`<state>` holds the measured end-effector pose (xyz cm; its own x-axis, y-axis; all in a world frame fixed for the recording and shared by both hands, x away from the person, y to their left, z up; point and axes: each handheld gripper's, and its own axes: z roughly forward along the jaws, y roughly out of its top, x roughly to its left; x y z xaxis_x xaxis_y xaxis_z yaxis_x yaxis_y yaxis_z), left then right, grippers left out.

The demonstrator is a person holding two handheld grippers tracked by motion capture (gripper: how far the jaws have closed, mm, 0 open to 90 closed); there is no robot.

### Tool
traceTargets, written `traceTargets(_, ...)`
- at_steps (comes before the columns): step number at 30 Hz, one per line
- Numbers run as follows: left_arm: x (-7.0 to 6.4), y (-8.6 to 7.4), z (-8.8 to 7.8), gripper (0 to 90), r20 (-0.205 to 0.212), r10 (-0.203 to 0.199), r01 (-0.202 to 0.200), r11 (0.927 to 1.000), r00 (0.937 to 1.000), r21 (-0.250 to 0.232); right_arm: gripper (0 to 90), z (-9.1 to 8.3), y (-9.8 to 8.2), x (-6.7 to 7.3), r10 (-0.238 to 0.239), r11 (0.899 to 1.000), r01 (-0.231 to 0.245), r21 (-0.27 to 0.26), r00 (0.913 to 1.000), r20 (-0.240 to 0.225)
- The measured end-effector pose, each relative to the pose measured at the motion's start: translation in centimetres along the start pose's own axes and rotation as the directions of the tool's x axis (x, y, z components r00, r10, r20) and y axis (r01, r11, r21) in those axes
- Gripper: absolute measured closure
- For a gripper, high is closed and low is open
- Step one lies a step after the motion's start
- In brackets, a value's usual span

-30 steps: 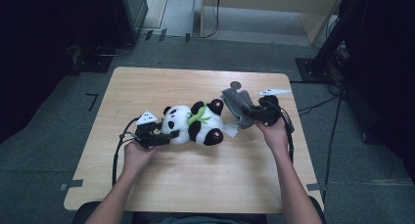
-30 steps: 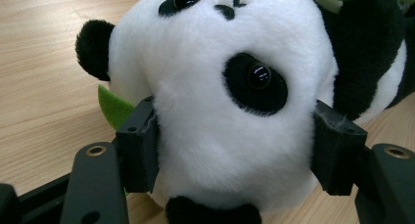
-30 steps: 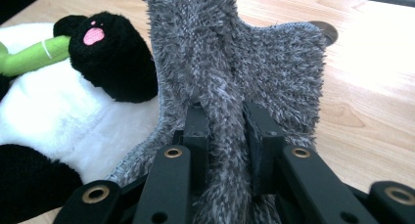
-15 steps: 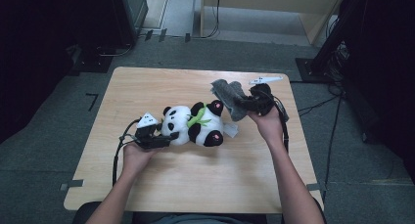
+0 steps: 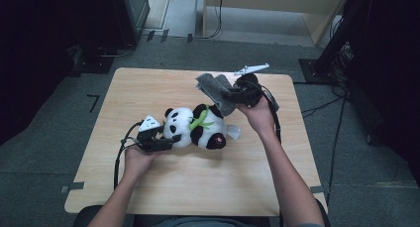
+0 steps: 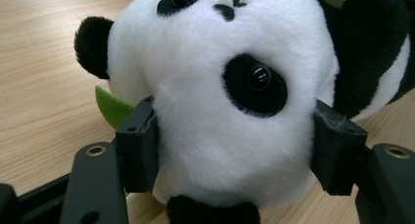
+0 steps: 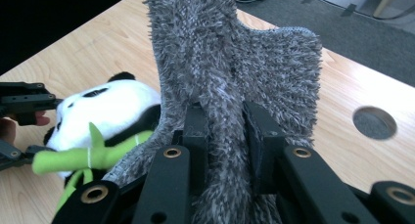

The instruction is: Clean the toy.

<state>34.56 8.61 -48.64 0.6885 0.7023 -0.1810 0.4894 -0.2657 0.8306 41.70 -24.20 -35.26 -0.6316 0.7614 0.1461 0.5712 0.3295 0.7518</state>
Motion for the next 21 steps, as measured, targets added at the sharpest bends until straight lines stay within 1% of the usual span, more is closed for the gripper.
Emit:
traceTargets(2,0.0,0.0,0.0,31.8,0.0,-0.001,0.001,1.0,1.0,-0.001,74.6,0.6,0.6,0.6,-0.012,1.0,0.012,0.005,0.9998,-0.014)
traceTargets(4,0.0,0.0,0.0,31.8,0.0,-0.001,0.001,1.0,1.0,-0.001,74.6,0.7,0.8,0.9,-0.013,1.0,0.013,0.009,0.9998,-0.017)
traceTargets(5,0.0,0.0,0.0,31.8,-0.001,0.0,0.0,1.0,1.0,0.0,74.6,1.1,1.2,1.3,-0.022,1.0,0.022,0.011,0.9994,-0.026)
traceTargets(6,0.0,0.0,0.0,31.8,-0.002,0.001,-0.001,1.0,1.0,0.0,74.6,1.1,1.2,1.3,-0.022,1.0,0.022,0.011,0.9994,-0.026)
traceTargets(7,0.0,0.0,0.0,31.8,-0.003,0.001,-0.001,1.0,1.0,0.001,74.5,1.6,1.5,1.8,-0.024,1.0,0.025,0.017,0.9989,-0.04)
traceTargets(8,0.0,0.0,0.0,31.8,-0.003,0.001,-0.001,1.0,1.0,0.001,74.5,1.6,1.5,1.8,-0.024,1.0,0.025,0.017,0.9989,-0.04)
traceTargets(9,-0.1,0.0,0.0,31.8,-0.004,0.001,-0.001,1.0,1.0,-0.001,74.5,1.9,1.7,2.0,-0.032,0.999,0.033,0.017,0.9983,-0.05)
traceTargets(11,-0.1,0.0,0.0,31.7,-0.004,0.003,-0.003,1.0,1.0,-0.001,74.4,2.5,1.9,2.5,-0.033,0.999,0.034,0.022,0.9974,-0.064)
traceTargets(12,0.0,0.0,0.0,31.6,-0.004,0.003,-0.003,1.0,1.0,-0.001,74.4,2.9,2.0,2.8,-0.037,0.999,0.039,0.021,0.9965,-0.075)
traceTargets(18,-0.1,0.0,0.0,31.6,-0.004,0.002,-0.002,1.0,1.0,0.0,73.9,5.3,2.3,4.4,-0.06,0.996,0.068,0.063,0.9913,-0.117)
traceTargets(21,-0.1,0.0,0.0,31.6,-0.005,0.002,-0.002,1.0,1.0,0.0,73.5,6.9,2.4,5.4,-0.076,0.991,0.089,0.095,0.988,-0.134)
